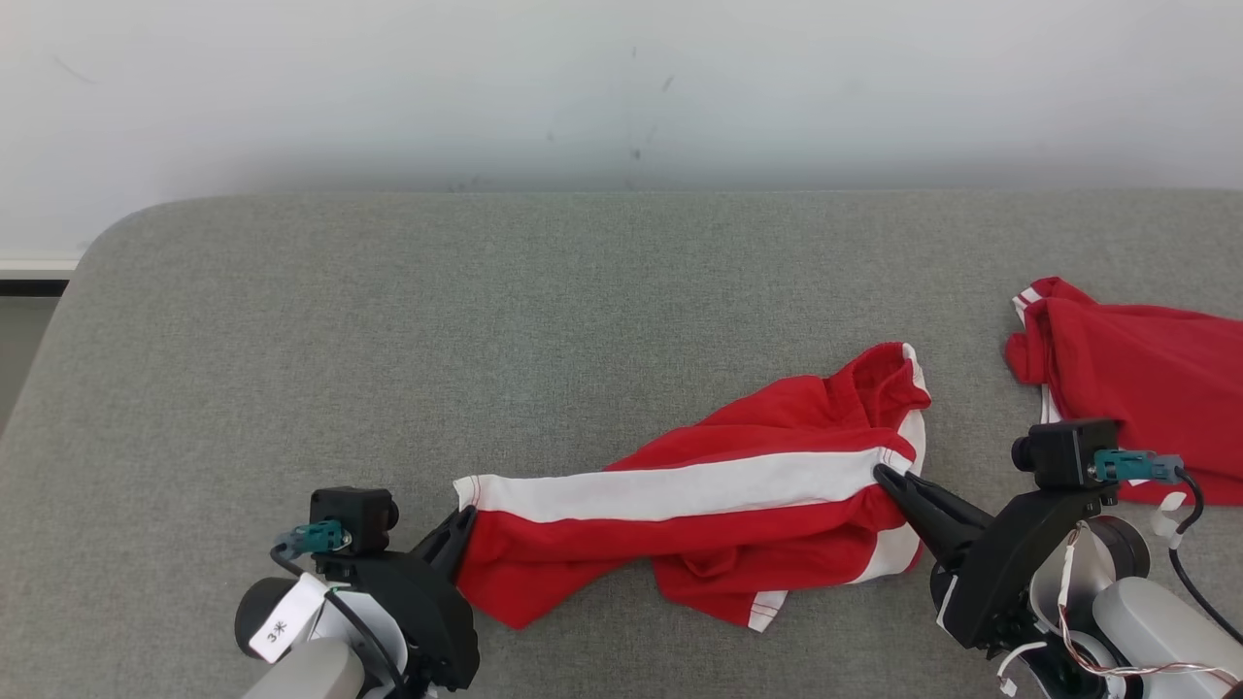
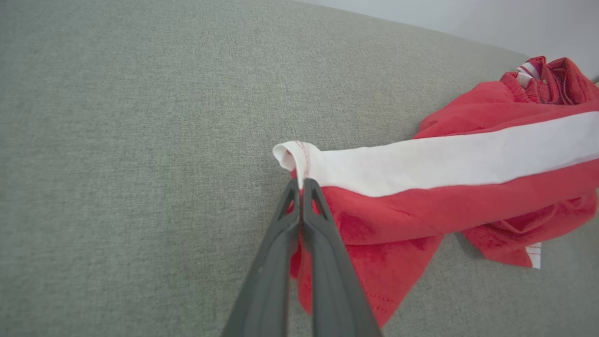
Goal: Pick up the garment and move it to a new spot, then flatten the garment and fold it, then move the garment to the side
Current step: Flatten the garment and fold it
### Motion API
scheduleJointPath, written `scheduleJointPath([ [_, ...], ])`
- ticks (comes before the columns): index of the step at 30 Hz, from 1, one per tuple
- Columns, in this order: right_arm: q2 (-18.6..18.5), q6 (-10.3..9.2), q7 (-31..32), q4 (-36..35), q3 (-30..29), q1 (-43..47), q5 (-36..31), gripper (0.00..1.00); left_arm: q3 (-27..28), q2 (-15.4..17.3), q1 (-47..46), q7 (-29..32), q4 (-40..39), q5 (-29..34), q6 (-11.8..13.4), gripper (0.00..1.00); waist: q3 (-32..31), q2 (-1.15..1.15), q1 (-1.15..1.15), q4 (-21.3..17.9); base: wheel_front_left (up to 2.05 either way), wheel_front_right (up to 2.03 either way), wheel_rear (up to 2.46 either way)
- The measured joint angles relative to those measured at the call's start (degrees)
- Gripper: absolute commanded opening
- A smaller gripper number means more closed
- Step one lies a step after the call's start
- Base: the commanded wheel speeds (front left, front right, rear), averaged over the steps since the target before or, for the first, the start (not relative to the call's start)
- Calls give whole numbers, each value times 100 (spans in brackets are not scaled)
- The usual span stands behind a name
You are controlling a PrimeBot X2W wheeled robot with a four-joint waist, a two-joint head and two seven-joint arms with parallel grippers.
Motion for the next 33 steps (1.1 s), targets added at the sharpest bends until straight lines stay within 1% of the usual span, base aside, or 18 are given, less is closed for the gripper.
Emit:
scheduleJointPath([
  [6, 3, 10, -44, 32, 0, -5, -1, 0, 74, 20, -34, -81, -43, 1, 4, 0, -12, 0, 0, 16, 0, 0, 0],
  [8, 5, 35, -80, 37, -13, -20, -3, 0, 115, 40, -82, -126, -75, 1, 41, 0, -19, 0, 0, 23, 0, 0, 0],
  [14, 19, 35, -302, 44, -203, -379, -74, 0, 279, 232, -310, -354, -186, 77, 52, 0, -51, 0, 0, 30, 0, 0, 0],
  [16, 76, 49, -308, 49, -201, -553, -100, 0, 287, 325, -417, -385, -235, 175, 45, 0, -46, 0, 0, 20, 0, 0, 0],
  [18, 218, 114, -233, 154, -96, -934, -156, 0, 328, 454, -600, -382, -252, 211, -48, 0, -23, 0, 0, -10, 0, 0, 0],
  [20, 438, 182, -123, 394, -49, -1596, -223, 0, 335, 617, -1022, -289, -222, 319, -179, 0, 15, 0, 0, -50, 0, 0, 0],
  [21, 535, 204, -76, 513, -32, -2010, -292, 0, 443, 658, -1283, -282, -219, 291, -267, 0, 41, 0, 0, -71, 0, 0, 0],
  [23, 714, 259, 14, 808, -31, -2926, -421, 0, 642, 694, -1906, -234, -212, 235, -431, 0, 110, 0, 0, -111, 0, 0, 0],
  [25, 898, 265, 15, 1182, -90, -3816, -489, 0, 772, 750, -2549, -200, -204, 244, -561, 0, 198, 0, 0, -145, 0, 0, 0],
  [26, 950, 287, 7, 1350, -163, -4212, -543, 0, 831, 767, -2871, -189, -210, 254, -605, 0, 247, 0, 0, -159, 0, 0, 0],
  [28, 984, 292, -165, 1658, -416, -4854, -590, 0, 985, 680, -3453, -281, -225, 255, -625, 0, 350, 0, 1, -170, 0, 0, 0],
  [29, 965, 320, -272, 1738, -501, -5048, -604, 0, 1058, 620, -3649, -361, -267, 255, -668, 0, 396, 0, 1, -165, 0, 0, 0],
  [31, 961, 453, -502, 1918, -533, -5205, -612, 0, 1203, 532, -3782, -589, -390, 250, -671, 0, 461, 0, 1, -126, 0, 0, 0],
  [33, 1025, 569, -711, 2018, -481, -5086, -619, 0, 1263, 600, -3609, -766, -454, 226, -715, 0, 475, 0, 1, -75, 0, 0, 0],
])
